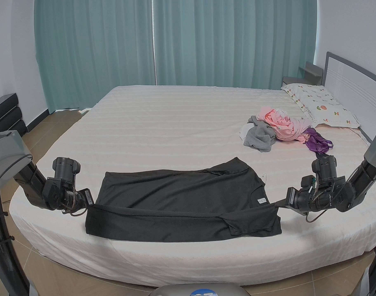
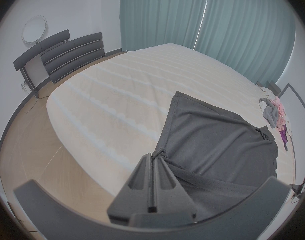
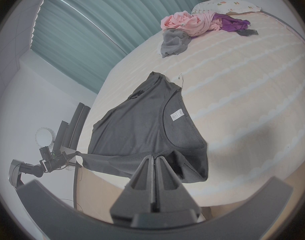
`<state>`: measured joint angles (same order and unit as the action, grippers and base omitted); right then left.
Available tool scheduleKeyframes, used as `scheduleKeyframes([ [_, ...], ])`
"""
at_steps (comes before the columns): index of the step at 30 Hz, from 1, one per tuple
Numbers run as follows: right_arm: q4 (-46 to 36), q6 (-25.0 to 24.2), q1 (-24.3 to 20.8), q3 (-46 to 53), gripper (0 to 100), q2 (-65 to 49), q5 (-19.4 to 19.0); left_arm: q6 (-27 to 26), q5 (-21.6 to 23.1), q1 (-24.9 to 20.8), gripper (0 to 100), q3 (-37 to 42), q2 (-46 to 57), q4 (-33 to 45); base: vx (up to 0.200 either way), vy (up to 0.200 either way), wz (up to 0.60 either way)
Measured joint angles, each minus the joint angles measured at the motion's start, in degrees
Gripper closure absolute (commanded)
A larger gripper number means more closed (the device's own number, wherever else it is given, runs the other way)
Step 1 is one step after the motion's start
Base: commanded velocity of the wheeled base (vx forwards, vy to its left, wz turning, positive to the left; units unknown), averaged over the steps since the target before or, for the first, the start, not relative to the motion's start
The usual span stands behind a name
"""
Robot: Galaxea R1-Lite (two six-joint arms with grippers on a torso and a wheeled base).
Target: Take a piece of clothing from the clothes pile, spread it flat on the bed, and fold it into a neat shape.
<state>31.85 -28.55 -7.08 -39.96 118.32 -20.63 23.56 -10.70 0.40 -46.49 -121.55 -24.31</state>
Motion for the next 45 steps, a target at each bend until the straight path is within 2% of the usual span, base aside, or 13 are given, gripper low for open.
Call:
scheduleKeyframes([
  [11, -2.7, -0.4, 0.8, -7.6, 100, 7.1, 0.0, 0.0, -0.3, -0.9, 100, -8.2, -9.0, 0.3, 0.000, 0.000, 0.00],
  [16, -2.5, -2.8, 0.8, -9.8, 100, 9.5, -0.1, 0.0, -0.4, -1.0, 100, -9.4, -11.1, 0.3, 0.000, 0.000, 0.00],
  [24, -2.0, -3.2, 0.7, -10.7, 100, 11.6, -0.1, 0.2, -0.4, -1.0, 100, -10.4, -12.7, 0.2, 0.000, 0.000, 0.00],
  [25, -1.9, -3.2, 0.7, -10.8, 0, 11.9, 0.0, 0.2, -0.3, -1.1, 0, -10.4, -12.8, 0.2, 0.000, 0.000, 0.00],
  [31, -1.1, -3.4, 0.7, -10.1, 0, 12.3, -0.4, 3.8, -0.1, -1.3, 0, -10.3, -12.8, 0.2, 0.000, 0.000, 0.00],
  [36, 0.2, -3.5, 0.4, -7.6, 0, 10.5, -0.7, 4.5, 0.4, -1.3, 0, -9.5, -11.3, 0.2, 0.000, 0.000, 0.00],
  [41, 6.4, -4.4, -0.5, -1.6, 0, 7.8, -0.8, 6.3, 2.8, -0.9, 0, -6.3, -7.4, 0.2, 0.000, 0.000, 0.00],
  [45, 13.8, -9.2, -1.8, 3.7, 0, 5.8, -0.7, 8.8, 5.7, -0.7, 0, -1.7, -3.0, 0.2, 0.000, 0.000, 0.00],
])
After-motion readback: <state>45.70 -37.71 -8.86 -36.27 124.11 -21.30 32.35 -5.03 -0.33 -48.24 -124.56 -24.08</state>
